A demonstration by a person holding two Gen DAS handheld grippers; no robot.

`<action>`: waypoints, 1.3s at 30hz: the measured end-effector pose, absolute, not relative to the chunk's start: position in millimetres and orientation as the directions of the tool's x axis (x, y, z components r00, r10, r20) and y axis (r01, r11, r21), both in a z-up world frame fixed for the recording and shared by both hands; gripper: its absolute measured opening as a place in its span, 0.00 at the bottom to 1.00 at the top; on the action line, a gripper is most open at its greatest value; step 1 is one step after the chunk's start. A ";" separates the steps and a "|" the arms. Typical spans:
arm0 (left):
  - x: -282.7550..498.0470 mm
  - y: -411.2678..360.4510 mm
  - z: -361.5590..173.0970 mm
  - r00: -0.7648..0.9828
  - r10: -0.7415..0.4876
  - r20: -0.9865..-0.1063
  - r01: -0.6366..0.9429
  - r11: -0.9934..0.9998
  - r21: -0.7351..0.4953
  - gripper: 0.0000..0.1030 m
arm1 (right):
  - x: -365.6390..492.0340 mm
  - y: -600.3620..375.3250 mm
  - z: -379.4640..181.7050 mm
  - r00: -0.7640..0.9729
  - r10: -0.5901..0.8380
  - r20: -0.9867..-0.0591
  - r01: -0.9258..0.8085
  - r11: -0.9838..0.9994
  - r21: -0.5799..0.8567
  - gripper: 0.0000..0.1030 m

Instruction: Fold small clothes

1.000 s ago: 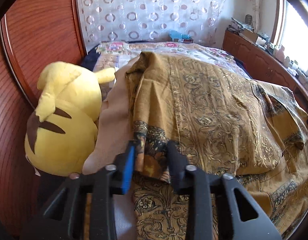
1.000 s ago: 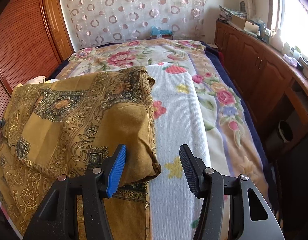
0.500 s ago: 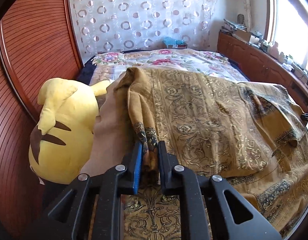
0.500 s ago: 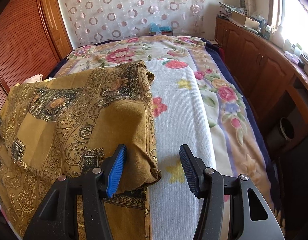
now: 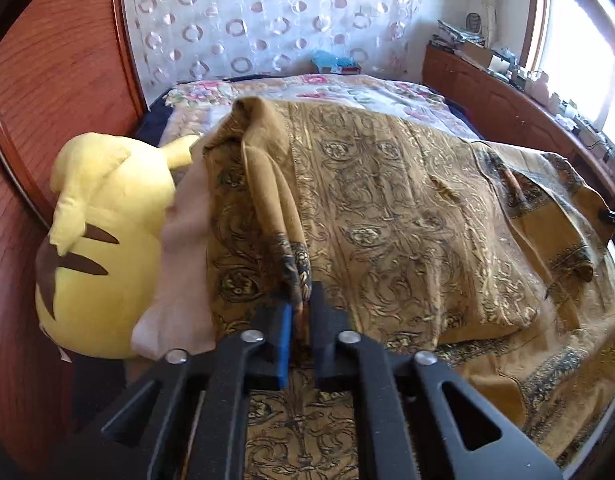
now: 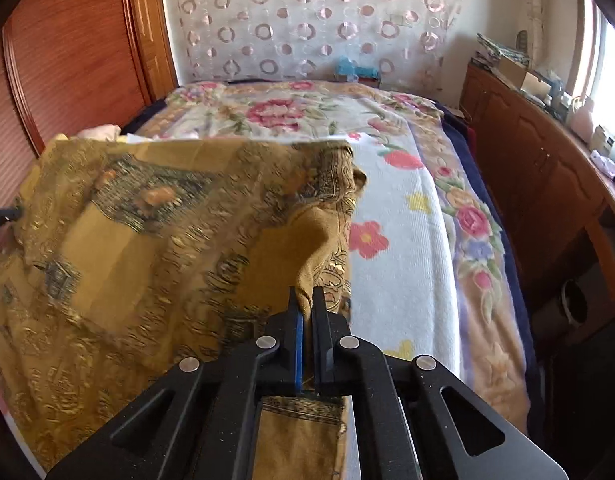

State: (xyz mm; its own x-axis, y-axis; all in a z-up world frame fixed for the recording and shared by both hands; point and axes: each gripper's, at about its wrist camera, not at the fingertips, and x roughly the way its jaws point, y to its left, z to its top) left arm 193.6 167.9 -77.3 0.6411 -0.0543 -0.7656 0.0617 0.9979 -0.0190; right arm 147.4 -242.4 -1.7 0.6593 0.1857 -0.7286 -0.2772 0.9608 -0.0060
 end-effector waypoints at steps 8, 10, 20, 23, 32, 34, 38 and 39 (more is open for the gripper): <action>143.3 174.0 -27.8 0.751 -0.136 -0.646 0.094 0.991 -0.099 0.03 | 113.5 -246.2 36.0 0.729 0.258 -0.634 -0.299 0.953 0.044 0.02; 125.0 176.9 -16.4 0.767 -0.159 -0.621 0.105 0.987 -0.122 0.03 | 99.0 -248.0 45.1 0.735 0.250 -0.631 -0.305 0.952 0.021 0.02; 44.1 193.6 5.4 0.819 -0.183 -0.543 0.099 0.979 -0.180 0.03 | 20.5 -281.9 69.6 0.762 0.290 -0.579 -0.321 0.946 0.051 0.02; 23.4 203.5 7.8 0.827 -0.184 -0.531 0.088 0.976 -0.201 0.03 | 5.6 -294.6 73.9 0.762 0.330 -0.557 -0.325 0.939 0.112 0.02; -7.7 206.4 -48.4 0.762 -0.164 -0.626 0.023 0.974 -0.227 0.03 | -4.1 -299.7 52.7 0.719 0.425 -0.551 -0.385 0.902 0.194 0.02; -7.5 202.8 -58.9 0.747 -0.158 -0.646 0.015 0.975 -0.222 0.03 | 5.1 -291.4 54.9 0.710 0.437 -0.552 -0.397 0.896 0.199 0.02; -12.0 197.5 -68.9 0.733 -0.158 -0.662 0.017 0.977 -0.214 0.03 | 24.1 -262.6 61.1 0.694 0.481 -0.536 -0.443 0.872 0.209 0.02; -13.2 196.8 -69.7 0.732 -0.156 -0.663 0.015 0.977 -0.213 0.03 | 24.1 -257.0 65.5 0.692 0.492 -0.527 -0.455 0.865 0.211 0.02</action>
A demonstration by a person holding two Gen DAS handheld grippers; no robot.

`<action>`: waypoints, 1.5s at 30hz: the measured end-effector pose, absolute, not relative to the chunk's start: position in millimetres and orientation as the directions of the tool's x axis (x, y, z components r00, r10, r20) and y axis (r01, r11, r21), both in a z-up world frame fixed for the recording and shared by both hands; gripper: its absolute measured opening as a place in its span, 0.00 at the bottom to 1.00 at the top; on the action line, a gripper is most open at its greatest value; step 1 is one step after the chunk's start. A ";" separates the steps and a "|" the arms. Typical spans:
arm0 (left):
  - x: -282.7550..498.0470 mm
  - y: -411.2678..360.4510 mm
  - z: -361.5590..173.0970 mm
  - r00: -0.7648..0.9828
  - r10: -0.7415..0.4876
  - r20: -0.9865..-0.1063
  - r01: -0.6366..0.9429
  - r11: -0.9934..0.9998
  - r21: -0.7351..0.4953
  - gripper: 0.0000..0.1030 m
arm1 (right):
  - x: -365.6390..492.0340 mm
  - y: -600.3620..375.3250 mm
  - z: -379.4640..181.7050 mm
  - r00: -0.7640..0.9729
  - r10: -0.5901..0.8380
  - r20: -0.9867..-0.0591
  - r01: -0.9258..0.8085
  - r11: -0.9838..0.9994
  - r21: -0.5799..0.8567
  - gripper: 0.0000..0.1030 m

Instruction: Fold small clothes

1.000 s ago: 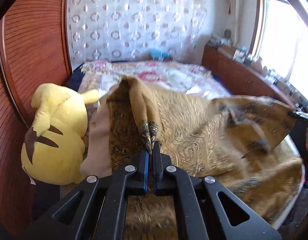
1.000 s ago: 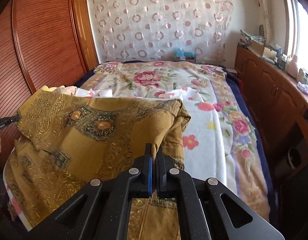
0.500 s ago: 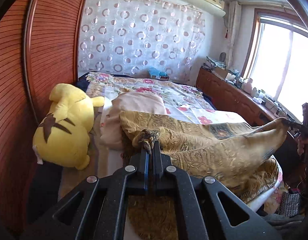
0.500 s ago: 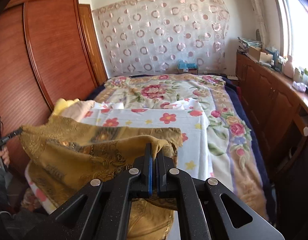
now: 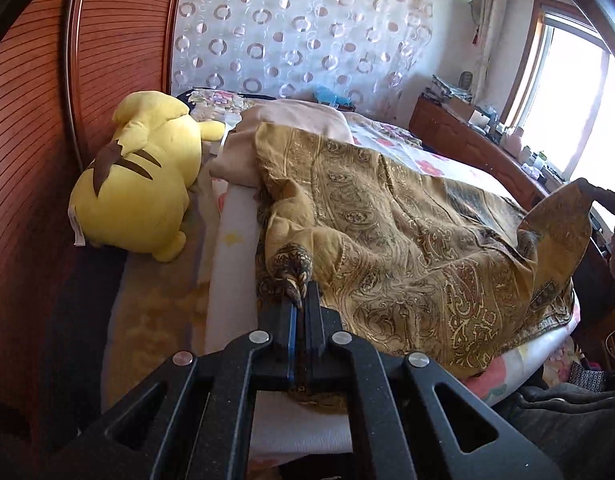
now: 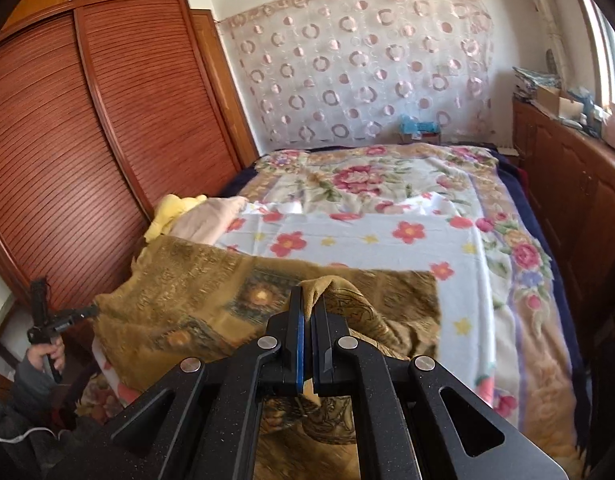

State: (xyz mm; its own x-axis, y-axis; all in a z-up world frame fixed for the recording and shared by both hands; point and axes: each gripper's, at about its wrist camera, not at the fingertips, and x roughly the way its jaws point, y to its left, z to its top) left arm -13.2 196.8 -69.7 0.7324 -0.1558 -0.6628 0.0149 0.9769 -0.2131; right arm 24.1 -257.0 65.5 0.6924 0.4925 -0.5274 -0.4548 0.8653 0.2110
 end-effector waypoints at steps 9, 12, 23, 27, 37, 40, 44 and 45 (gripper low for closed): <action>-17.9 195.1 -78.2 0.721 -0.161 -0.674 0.016 0.976 -0.216 0.03 | 12.7 -287.9 73.6 0.767 0.507 -0.392 -0.424 0.860 0.283 0.02; -18.2 196.2 -80.3 0.715 -0.160 -0.681 0.011 0.976 -0.218 0.03 | 3.0 -312.4 33.9 0.753 0.445 -0.485 -0.341 0.894 0.290 0.02; -16.8 193.7 -85.3 0.695 -0.150 -0.703 0.002 0.978 -0.207 0.14 | 14.0 -356.0 -73.6 0.659 0.313 -0.684 -0.193 0.949 0.249 0.02; -16.4 194.0 -88.1 0.689 -0.145 -0.710 0.002 0.980 -0.198 0.24 | 22.8 -337.2 -64.5 0.682 0.268 -0.680 -0.206 0.963 0.173 0.04; -17.1 190.6 -92.0 0.688 -0.138 -0.713 -0.001 0.982 -0.191 0.61 | -4.5 -300.0 -48.3 0.756 0.152 -0.636 -0.208 0.978 -0.014 0.38; -16.0 189.2 -94.4 0.683 -0.134 -0.718 -0.006 0.982 -0.189 0.62 | -5.1 -288.8 -47.5 0.776 0.153 -0.612 -0.213 0.977 -0.026 0.44; -14.6 187.5 -97.4 0.676 -0.129 -0.726 -0.007 0.983 -0.182 0.62 | -11.2 -274.0 -55.5 0.768 0.200 -0.608 -0.254 0.967 -0.003 0.45; -14.4 187.3 -97.9 0.674 -0.130 -0.727 -0.008 0.983 -0.182 0.62 | -9.5 -268.2 -60.7 0.765 0.206 -0.610 -0.261 0.965 0.000 0.46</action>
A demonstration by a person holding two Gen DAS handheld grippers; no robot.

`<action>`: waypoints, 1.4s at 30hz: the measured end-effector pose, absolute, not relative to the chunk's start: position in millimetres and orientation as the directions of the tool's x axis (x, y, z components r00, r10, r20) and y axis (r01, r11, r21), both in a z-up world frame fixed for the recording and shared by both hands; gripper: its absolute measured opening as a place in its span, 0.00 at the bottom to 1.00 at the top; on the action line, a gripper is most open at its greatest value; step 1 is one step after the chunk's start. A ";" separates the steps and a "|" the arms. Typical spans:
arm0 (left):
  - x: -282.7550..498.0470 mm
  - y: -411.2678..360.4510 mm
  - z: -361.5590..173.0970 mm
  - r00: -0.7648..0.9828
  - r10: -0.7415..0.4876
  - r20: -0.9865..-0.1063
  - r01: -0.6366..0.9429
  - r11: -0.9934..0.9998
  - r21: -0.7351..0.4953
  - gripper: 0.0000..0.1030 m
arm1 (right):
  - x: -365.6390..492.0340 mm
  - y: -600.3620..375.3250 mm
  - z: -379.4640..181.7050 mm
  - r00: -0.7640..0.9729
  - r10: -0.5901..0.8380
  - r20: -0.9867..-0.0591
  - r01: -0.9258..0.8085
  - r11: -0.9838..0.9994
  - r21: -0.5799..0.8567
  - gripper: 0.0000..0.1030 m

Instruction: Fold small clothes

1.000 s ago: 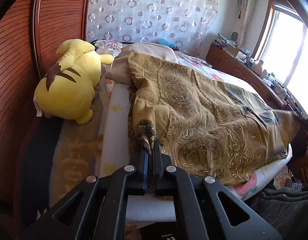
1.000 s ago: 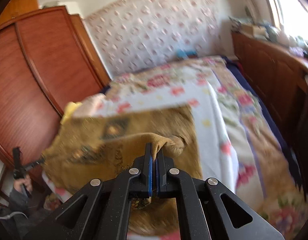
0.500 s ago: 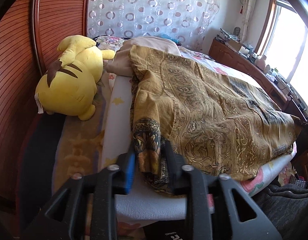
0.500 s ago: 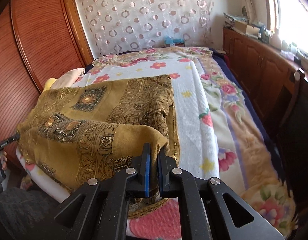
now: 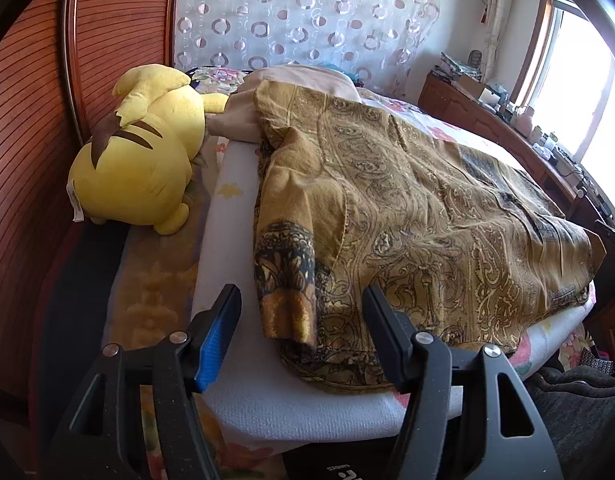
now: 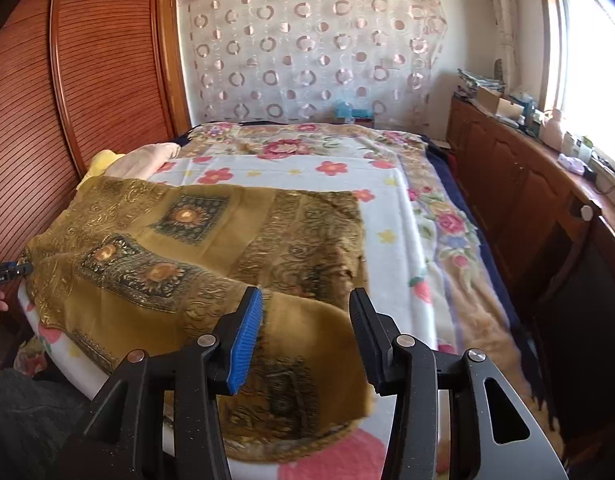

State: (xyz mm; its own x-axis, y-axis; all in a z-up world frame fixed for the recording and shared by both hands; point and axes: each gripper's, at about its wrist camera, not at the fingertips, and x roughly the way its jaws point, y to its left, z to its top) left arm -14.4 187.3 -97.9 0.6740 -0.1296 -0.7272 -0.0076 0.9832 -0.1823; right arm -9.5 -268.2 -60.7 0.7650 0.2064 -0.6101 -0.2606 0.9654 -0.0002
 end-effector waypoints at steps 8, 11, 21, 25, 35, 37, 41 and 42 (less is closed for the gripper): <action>-14.1 188.4 -104.6 0.664 -0.112 -0.739 -0.030 0.984 -0.176 0.62 | 13.7 -233.1 -106.8 0.727 0.245 -0.641 -0.307 0.952 0.016 0.46; -15.8 188.2 -106.5 0.669 -0.107 -0.736 -0.035 0.984 -0.175 0.62 | 21.3 -228.9 -123.1 0.722 0.227 -0.654 -0.298 0.955 0.003 0.46; -23.9 180.1 -107.5 0.690 -0.144 -0.710 -0.015 0.977 -0.213 0.62 | 23.7 -228.3 -145.5 0.756 0.237 -0.610 -0.300 0.954 -0.001 0.47; -24.6 179.6 -107.7 0.696 -0.135 -0.705 -0.028 0.976 -0.215 0.56 | 21.3 -227.4 -147.7 0.764 0.233 -0.601 -0.295 0.956 -0.004 0.48; -24.6 175.4 -107.7 0.692 -0.122 -0.711 -0.027 0.980 -0.195 0.35 | 1.1 -232.1 -147.5 0.784 0.234 -0.575 -0.292 0.956 -0.009 0.49; -25.1 172.7 -107.6 0.690 -0.132 -0.712 -0.013 0.981 -0.195 0.26 | -1.6 -232.8 -149.7 0.794 0.236 -0.560 -0.292 0.956 -0.011 0.50; -25.2 170.1 -107.3 0.688 -0.138 -0.712 -0.007 0.980 -0.197 0.10 | -7.1 -234.3 -154.0 0.807 0.240 -0.540 -0.293 0.956 -0.012 0.51; -25.6 170.1 -106.5 0.693 -0.140 -0.707 -0.008 0.980 -0.201 0.07 | -8.5 -234.2 -154.9 0.810 0.241 -0.534 -0.292 0.956 -0.012 0.51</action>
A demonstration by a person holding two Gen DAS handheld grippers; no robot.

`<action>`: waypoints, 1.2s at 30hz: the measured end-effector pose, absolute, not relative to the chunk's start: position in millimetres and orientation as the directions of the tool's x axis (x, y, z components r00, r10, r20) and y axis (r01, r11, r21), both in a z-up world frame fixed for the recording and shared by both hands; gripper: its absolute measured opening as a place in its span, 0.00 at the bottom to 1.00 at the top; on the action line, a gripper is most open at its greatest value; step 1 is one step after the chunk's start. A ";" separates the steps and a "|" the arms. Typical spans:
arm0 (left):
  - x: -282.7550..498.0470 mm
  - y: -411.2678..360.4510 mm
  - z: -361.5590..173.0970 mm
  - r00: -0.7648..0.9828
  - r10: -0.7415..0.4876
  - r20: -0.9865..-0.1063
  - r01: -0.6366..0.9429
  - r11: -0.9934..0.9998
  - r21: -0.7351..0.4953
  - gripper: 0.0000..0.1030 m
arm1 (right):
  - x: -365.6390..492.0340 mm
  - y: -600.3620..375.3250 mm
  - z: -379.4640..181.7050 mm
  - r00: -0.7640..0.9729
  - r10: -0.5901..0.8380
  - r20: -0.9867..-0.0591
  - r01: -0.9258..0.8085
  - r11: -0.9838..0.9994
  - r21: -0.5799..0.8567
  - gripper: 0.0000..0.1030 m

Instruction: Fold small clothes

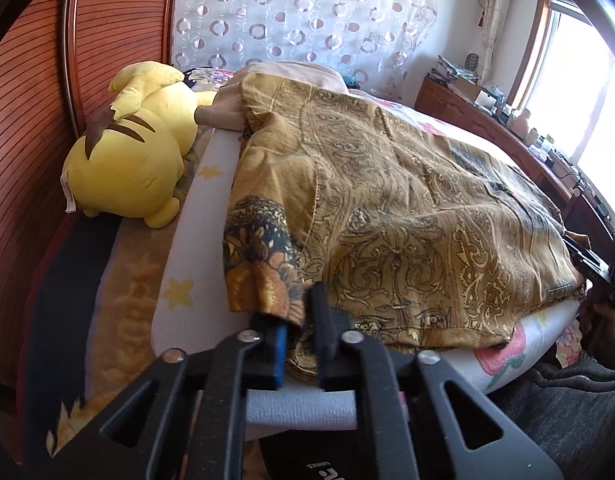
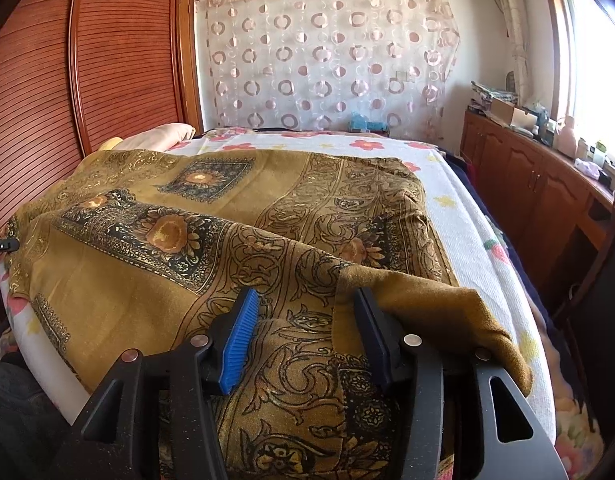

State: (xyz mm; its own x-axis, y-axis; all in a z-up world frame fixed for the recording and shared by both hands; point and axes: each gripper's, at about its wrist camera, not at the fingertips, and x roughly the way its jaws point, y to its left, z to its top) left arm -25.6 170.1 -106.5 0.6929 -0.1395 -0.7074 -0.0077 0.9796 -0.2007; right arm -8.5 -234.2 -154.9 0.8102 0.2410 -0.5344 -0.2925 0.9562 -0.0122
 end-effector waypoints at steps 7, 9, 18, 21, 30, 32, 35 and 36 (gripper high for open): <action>-31.8 144.9 -64.0 0.773 -0.193 -0.604 0.082 0.975 -0.208 0.05 | -12.7 -235.2 -157.0 0.812 0.239 -0.532 -0.290 0.957 -0.014 0.51; -29.4 137.1 -49.8 0.793 -0.214 -0.571 0.112 0.971 -0.209 0.05 | -13.5 -235.4 -156.1 0.811 0.239 -0.535 -0.292 0.956 -0.016 0.51; 8.2 80.7 -2.5 0.815 -0.341 -0.469 0.278 0.940 -0.200 0.05 | -14.6 -236.1 -152.6 0.809 0.246 -0.534 -0.300 0.954 -0.015 0.52; 20.8 61.3 8.5 0.809 -0.371 -0.455 0.322 0.928 -0.186 0.05 | -14.0 -238.0 -152.8 0.808 0.257 -0.530 -0.307 0.952 -0.007 0.53; 42.7 23.4 33.7 0.786 -0.434 -0.440 0.412 0.899 -0.151 0.05 | -10.8 -239.4 -152.9 0.805 0.270 -0.528 -0.318 0.948 0.000 0.54; 48.2 12.9 39.3 0.778 -0.447 -0.441 0.429 0.891 -0.146 0.05 | -10.1 -239.7 -152.5 0.805 0.272 -0.527 -0.318 0.948 0.004 0.54; 55.7 -3.3 46.1 0.764 -0.470 -0.442 0.459 0.878 -0.139 0.05 | -10.1 -239.2 -153.1 0.805 0.273 -0.527 -0.318 0.948 0.006 0.55; 57.6 -7.8 47.5 0.761 -0.474 -0.443 0.466 0.875 -0.136 0.05 | -10.0 -239.1 -153.0 0.805 0.274 -0.527 -0.318 0.948 0.007 0.55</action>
State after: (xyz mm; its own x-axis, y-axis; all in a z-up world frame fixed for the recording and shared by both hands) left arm 57.6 -7.8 47.5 0.7611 -0.4740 -0.4428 0.4655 0.8745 -0.1361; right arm -10.0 -239.1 -153.0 0.8049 0.2736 -0.5265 -0.3177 0.9482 0.0070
